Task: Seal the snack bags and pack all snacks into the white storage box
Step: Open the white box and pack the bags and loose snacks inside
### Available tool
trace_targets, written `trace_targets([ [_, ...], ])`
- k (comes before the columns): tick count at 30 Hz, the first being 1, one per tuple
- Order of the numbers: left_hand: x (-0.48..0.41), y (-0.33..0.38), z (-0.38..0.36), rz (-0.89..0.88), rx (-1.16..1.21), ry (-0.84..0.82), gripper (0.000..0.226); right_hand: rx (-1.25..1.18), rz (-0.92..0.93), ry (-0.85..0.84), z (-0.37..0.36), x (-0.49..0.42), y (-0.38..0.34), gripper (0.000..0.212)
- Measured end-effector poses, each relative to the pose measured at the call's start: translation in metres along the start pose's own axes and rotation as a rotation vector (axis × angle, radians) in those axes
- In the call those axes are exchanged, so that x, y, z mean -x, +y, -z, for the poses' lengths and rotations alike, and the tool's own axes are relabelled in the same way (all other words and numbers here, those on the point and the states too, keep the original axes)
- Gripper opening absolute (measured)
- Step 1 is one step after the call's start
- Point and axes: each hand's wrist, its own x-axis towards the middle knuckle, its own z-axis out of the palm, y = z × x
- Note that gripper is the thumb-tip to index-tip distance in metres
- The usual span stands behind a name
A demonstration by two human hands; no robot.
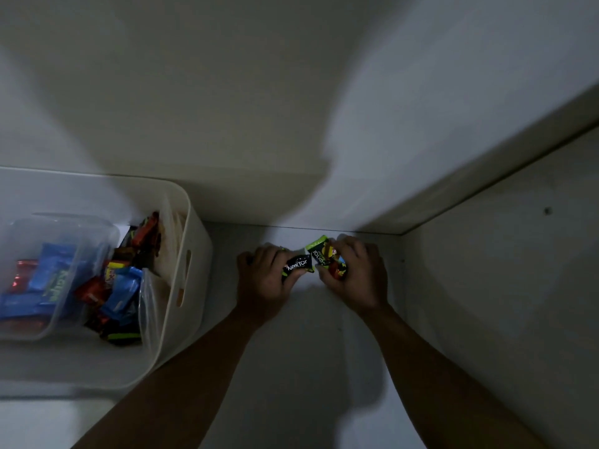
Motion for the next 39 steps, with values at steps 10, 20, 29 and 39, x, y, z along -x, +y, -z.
trace_targets([
  [10,-0.005,0.002,-0.002,0.129,0.097,0.007,0.044,-0.151,-0.299,0.07,-0.004,-0.004,-0.022,0.043],
  [20,0.014,0.026,0.033,0.326,0.282,-0.012,0.041,-0.597,-0.768,0.299,0.027,0.029,-0.051,0.056],
  [29,0.012,0.069,0.151,0.113,0.513,0.23,0.025,-1.053,-0.74,0.479,0.094,0.027,-0.123,0.028],
  [39,0.036,-0.033,0.287,0.385,0.493,0.491,0.03,-1.215,-0.432,0.2,0.131,-0.007,-0.295,0.029],
])
